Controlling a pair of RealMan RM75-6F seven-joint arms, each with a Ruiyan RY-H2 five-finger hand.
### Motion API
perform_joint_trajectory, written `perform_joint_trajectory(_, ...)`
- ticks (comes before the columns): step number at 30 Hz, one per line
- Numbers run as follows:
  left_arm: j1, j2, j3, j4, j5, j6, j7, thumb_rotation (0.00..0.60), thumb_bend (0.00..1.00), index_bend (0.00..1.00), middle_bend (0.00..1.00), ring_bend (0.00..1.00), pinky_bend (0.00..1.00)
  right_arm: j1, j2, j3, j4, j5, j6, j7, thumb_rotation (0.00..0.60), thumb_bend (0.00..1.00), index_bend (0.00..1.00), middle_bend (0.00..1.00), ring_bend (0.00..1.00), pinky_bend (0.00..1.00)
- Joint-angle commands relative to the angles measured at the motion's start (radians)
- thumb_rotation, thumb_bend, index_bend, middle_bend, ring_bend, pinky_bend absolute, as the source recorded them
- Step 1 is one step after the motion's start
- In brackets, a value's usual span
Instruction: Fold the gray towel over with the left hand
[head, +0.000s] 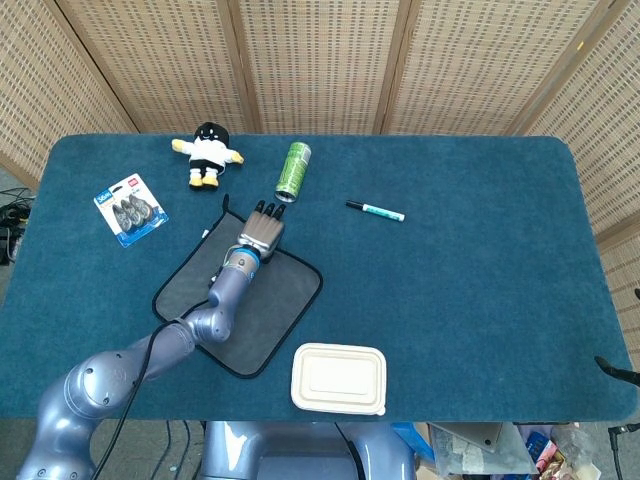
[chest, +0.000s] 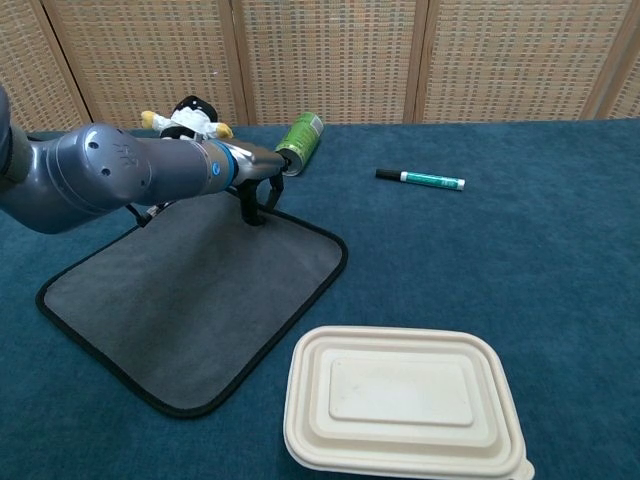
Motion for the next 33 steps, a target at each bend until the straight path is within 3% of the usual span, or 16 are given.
perform_joint_trajectory(1, 0.002, -0.001, -0.002, -0.003, 0.003, 0.004, 0.005, 0.600, 0.42, 0.61, 0.00, 0.00, 0.00, 0.000, 0.001, 0.000, 0.000, -0.001, 0.001, 0.002, 0.600, 0.00, 0.00, 0.00, 0.00, 0.00)
perform_joint_trajectory(10, 0.014, 0.006, -0.009, -0.022, 0.007, 0.017, 0.012, 0.600, 0.42, 0.63, 0.00, 0.00, 0.00, -0.001, 0.003, -0.001, 0.000, -0.004, 0.000, 0.007, 0.600, 0.00, 0.00, 0.00, 0.00, 0.00)
perform_joint_trajectory(15, 0.030, 0.039, -0.007, -0.087, 0.014, 0.074, 0.031, 0.600, 0.42, 0.64, 0.00, 0.00, 0.00, -0.002, 0.005, -0.001, -0.001, -0.006, 0.002, 0.011, 0.600, 0.00, 0.00, 0.00, 0.00, 0.00)
perform_joint_trajectory(23, 0.065, 0.139, -0.002, -0.308, -0.034, 0.228, 0.103, 0.600, 0.42, 0.64, 0.00, 0.00, 0.00, -0.003, 0.008, -0.003, -0.008, -0.012, 0.006, 0.010, 0.600, 0.00, 0.00, 0.00, 0.00, 0.00)
perform_joint_trajectory(33, 0.108, 0.289, 0.034, -0.685, -0.111, 0.445, 0.219, 0.600, 0.42, 0.64, 0.00, 0.00, 0.00, -0.008, 0.015, -0.006, -0.023, -0.022, 0.016, 0.015, 0.600, 0.00, 0.00, 0.00, 0.00, 0.00)
